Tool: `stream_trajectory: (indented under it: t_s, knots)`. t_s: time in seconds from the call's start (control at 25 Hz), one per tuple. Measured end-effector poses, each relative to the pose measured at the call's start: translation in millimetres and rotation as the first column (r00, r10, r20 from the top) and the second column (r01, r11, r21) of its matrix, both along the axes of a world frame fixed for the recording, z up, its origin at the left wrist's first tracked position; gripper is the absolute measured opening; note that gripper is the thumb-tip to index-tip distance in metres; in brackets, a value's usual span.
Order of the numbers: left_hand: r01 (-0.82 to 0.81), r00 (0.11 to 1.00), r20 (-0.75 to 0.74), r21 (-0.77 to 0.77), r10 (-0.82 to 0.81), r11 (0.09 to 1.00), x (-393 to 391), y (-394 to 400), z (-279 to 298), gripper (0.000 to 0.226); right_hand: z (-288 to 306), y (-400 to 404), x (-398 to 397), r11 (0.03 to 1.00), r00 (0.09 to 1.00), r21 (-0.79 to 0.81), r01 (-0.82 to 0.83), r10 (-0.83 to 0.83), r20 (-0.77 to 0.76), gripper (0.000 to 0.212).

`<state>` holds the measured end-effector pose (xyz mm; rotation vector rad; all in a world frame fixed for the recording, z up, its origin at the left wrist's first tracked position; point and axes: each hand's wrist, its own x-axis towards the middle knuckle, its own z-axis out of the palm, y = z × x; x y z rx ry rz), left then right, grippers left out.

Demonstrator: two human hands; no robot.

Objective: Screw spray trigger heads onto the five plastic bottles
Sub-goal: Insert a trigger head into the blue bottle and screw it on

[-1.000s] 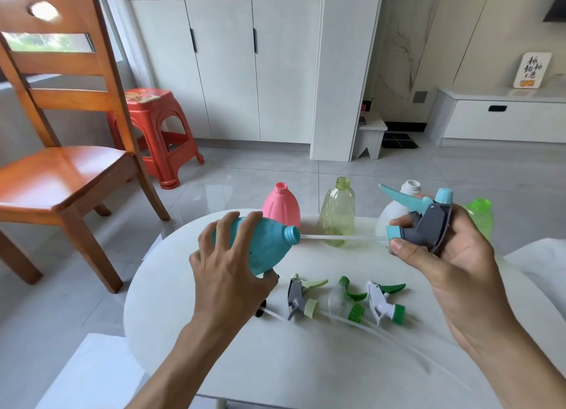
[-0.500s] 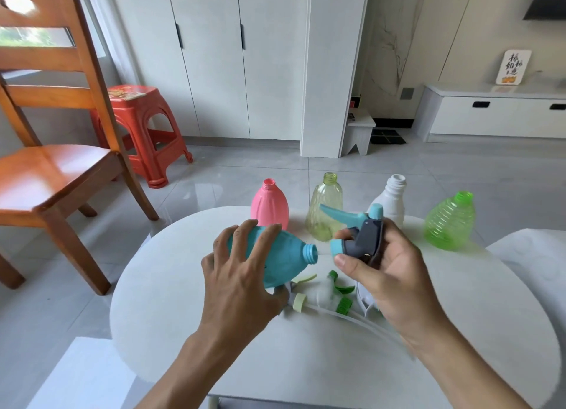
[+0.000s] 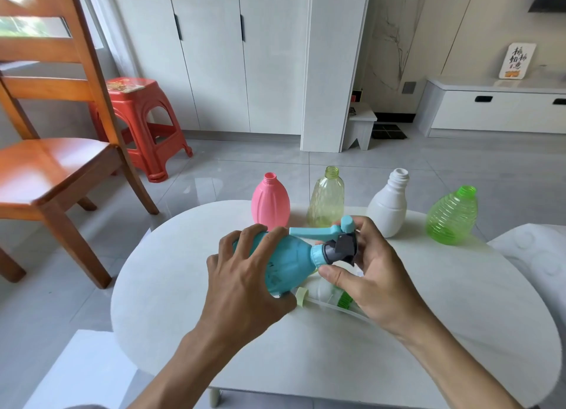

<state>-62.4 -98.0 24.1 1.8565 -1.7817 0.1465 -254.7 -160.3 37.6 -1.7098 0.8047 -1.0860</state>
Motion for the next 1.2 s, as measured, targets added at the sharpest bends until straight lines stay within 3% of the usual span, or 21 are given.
stream_trajectory:
  t_s: [0.16,0.28,0.36,0.44,0.56,0.72,0.84,1.04,1.2]
  knots:
    - [0.025,0.999,-0.042,0.022,-0.024,0.999,-2.4,2.5,0.7,0.091,-1.1,4.9,2.4,0.985,0.985,-0.009,0.17,-0.17,-0.008,0.076]
    - [0.032,0.997,-0.074,0.025,-0.03,0.999,-4.1,2.1,2.2,0.09,-1.9,9.2,6.8,0.984,0.982,-0.063,0.168,-0.173,-0.082,0.091]
    - [0.027,0.996,-0.091,0.032,-0.024,0.999,-3.0,1.3,3.0,0.089,-3.5,10.4,7.5,0.958,0.946,-0.257,0.126,-0.194,-0.259,0.101]
    - [0.028,0.997,-0.068,0.047,-0.024,0.999,-0.6,0.1,2.4,0.089,-9.4,5.4,3.1,0.84,0.81,-0.532,0.102,-0.381,-0.446,0.108]
    - [0.058,0.997,-0.045,0.077,-0.055,0.995,2.3,0.7,2.0,0.089,-10.1,-2.3,-4.1,0.683,0.656,-0.729,0.044,-0.57,-0.495,0.088]
    - [0.086,0.996,-0.031,0.079,-0.084,0.993,5.6,2.4,4.8,0.089,-6.7,-8.7,-14.3,0.568,0.674,-0.803,-0.181,-0.523,-0.522,0.051]
    - [0.085,0.992,0.089,0.05,-0.089,0.995,7.7,3.7,6.3,0.087,-2.7,-4.7,-15.9,0.651,0.752,-0.739,-0.174,-0.397,-0.526,0.035]
    - [0.083,0.983,0.158,0.054,-0.09,0.995,8.7,5.9,3.9,0.086,-0.8,2.8,-14.7,0.893,0.839,-0.438,-0.105,-0.157,-0.521,0.024]
    - [0.121,0.988,0.079,0.162,-0.135,0.979,12.0,4.7,6.4,0.086,4.2,3.7,-14.2,0.847,0.863,-0.522,-0.102,-0.186,-0.47,0.023]
